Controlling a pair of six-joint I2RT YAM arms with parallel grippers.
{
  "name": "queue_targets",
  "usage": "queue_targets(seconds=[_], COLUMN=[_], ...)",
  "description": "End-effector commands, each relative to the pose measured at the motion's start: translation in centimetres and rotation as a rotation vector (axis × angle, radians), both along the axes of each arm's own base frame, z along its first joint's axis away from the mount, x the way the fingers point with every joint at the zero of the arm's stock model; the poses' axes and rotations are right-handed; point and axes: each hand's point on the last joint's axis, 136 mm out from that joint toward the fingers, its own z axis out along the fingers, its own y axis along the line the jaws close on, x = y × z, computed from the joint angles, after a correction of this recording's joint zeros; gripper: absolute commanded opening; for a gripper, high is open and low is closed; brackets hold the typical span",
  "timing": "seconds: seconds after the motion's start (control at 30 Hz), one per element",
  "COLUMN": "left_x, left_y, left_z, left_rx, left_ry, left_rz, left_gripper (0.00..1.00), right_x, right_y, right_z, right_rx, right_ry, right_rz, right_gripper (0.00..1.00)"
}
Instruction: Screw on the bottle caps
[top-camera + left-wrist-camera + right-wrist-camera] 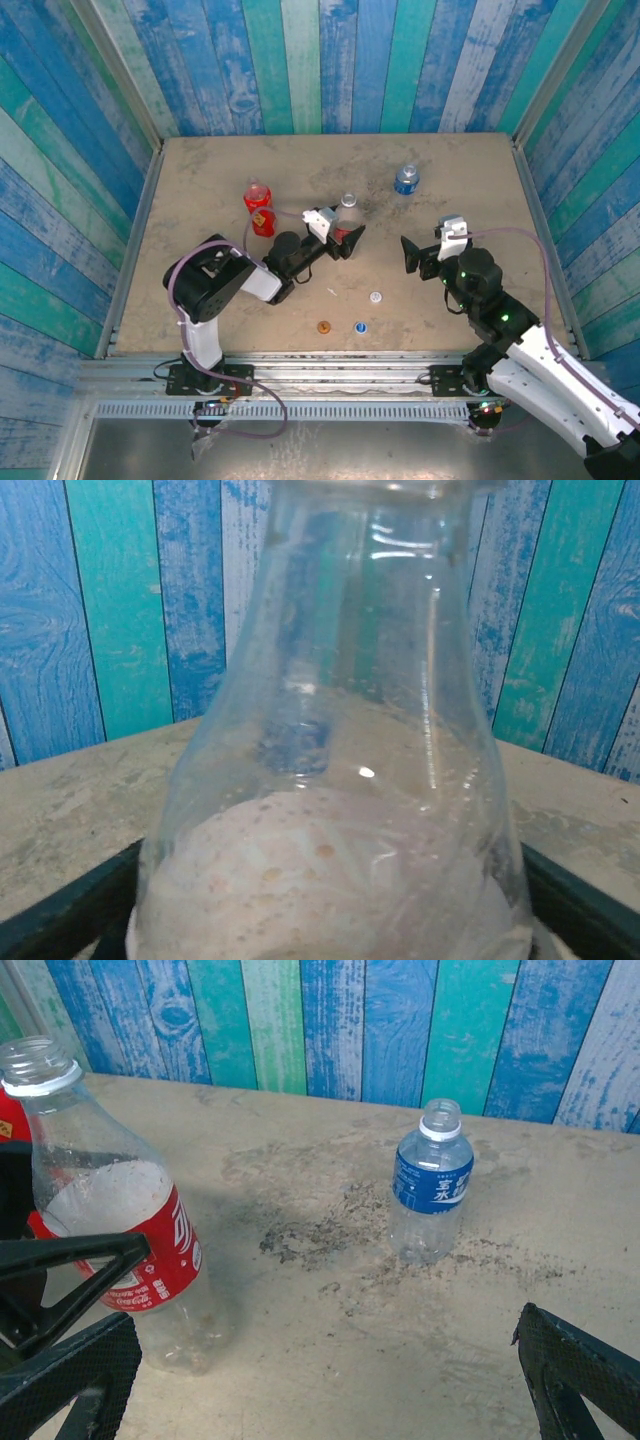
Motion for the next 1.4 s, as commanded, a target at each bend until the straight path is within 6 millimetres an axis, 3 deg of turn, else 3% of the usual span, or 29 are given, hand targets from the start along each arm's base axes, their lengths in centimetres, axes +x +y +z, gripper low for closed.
queue_targets(seconds=[0.0,0.33,0.6,0.77,0.97,1.07,1.37], left_x=[0.2,-0.5,-2.5,-4.2,-5.2,-5.3,-4.9], left_y=[-0.4,-0.7,-0.2,0.6,1.4,1.7,1.7], left_z=[-0.5,-0.1,0.6,0.7,0.3,0.1,-0.1], left_rx=[-0.006,0.018,0.029,0.014,0.008,0.013,0.03], left_ry=[-0.01,-0.017,-0.046,-0.043,-0.023,-0.017,-0.009], left_rz=[-0.02,-0.053,-0.112,-0.141,-0.141,-0.134,-0.119], left_gripper=[0.78,0.67,0.6,0.62,0.62,0.63,0.65], right_x=[0.0,-0.1,-1.2,-2.3,-4.1,-4.9,-4.9], right_y=[-0.5,-0.4,3.0,4.9,6.9,8.0,8.6], right_z=[0.4,-1.5,-5.5,-8.7,-12.7,-14.3,-17.1], right_rx=[0.004,-0.037,-0.093,-0.109,-0.2,-0.23,-0.252], right_ry=[-0.012,0.05,0.206,0.333,0.478,0.516,0.608], right_rz=[-0.023,-0.011,0.189,0.251,0.259,0.271,0.241], right_gripper=[0.99,0.96,0.94,0.89,0.74,0.73,0.57])
